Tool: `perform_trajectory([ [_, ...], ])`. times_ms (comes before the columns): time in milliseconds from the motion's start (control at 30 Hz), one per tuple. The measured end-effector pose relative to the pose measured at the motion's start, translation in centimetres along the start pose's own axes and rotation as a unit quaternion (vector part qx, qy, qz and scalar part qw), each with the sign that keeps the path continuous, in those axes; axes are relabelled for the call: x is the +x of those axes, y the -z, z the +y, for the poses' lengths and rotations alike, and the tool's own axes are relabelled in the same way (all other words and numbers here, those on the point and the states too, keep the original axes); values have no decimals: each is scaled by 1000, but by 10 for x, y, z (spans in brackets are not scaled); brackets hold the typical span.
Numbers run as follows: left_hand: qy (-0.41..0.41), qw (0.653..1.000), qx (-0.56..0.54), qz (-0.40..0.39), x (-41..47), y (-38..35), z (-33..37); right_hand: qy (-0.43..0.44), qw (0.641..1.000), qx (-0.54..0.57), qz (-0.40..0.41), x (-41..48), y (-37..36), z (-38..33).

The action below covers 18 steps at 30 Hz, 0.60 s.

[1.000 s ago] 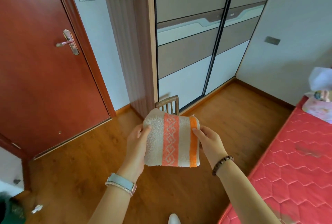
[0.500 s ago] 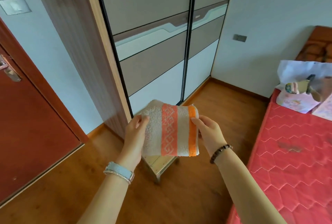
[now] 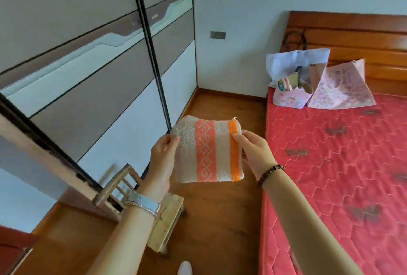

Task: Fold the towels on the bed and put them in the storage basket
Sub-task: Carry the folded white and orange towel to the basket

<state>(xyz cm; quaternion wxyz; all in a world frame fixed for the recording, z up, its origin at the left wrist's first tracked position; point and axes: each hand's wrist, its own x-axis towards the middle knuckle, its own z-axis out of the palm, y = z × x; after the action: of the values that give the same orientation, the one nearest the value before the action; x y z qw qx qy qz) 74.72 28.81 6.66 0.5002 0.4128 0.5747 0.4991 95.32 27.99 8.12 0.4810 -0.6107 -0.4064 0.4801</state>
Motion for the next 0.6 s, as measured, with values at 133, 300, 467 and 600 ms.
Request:
perform_trajectory([
  [133, 2, 998, 22, -65, 36, -45, 1, -15, 998, 15, 59, 30, 32, 5],
  [300, 13, 991, 34, -125, 91, -92, 0, -29, 992, 32, 120, 71, 58, 9],
  [467, 18, 983, 51, -175, 159, -131, 8, -38, 986, 40, 160, 129, 67, 2],
  [600, 13, 977, 73, -199, 217, -158, 18, -45, 979, 58, 189, 179, 70, -5],
])
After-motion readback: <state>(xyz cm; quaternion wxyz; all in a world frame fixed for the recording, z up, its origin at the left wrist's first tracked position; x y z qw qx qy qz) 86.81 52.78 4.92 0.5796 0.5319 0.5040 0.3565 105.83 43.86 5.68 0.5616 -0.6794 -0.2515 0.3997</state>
